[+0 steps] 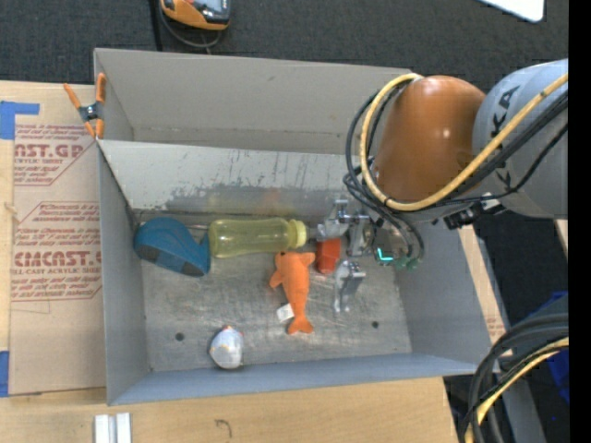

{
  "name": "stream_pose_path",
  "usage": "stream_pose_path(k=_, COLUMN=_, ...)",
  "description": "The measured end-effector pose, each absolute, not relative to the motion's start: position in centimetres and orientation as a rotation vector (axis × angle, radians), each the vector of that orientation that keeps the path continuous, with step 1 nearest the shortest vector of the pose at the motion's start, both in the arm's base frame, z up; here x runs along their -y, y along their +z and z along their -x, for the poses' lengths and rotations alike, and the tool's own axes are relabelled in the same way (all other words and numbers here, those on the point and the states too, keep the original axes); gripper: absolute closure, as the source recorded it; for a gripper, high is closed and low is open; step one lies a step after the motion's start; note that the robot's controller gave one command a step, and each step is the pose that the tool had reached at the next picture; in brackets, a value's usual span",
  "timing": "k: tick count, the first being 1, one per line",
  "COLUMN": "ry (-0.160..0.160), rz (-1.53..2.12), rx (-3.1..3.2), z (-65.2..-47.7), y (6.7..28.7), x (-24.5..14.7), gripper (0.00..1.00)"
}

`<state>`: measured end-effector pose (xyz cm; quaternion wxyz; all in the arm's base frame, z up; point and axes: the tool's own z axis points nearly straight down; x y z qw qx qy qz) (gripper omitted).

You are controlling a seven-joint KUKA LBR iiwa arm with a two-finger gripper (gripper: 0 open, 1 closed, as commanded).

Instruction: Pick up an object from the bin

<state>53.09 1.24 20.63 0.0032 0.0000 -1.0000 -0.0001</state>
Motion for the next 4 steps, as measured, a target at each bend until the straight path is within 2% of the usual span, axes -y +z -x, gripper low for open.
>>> stream_pose_path(k=1, ry=-0.001, rz=-0.001, rx=3.143, z=-53.3, y=21.0, x=-1.2, gripper=0.0)
stream_pose_path(k=2, ry=-0.001, rz=-0.271, rx=3.133, z=-54.8, y=7.4, x=-1.4, gripper=1.0)
stream_pose_path(k=3, ry=0.0, rz=-0.271, rx=3.13, z=-54.7, y=7.3, x=-1.3, gripper=0.0)
stream_pose_path(k=4, ry=-0.001, rz=-0.271, rx=3.131, z=-54.7, y=7.3, x=-1.3, gripper=0.0)
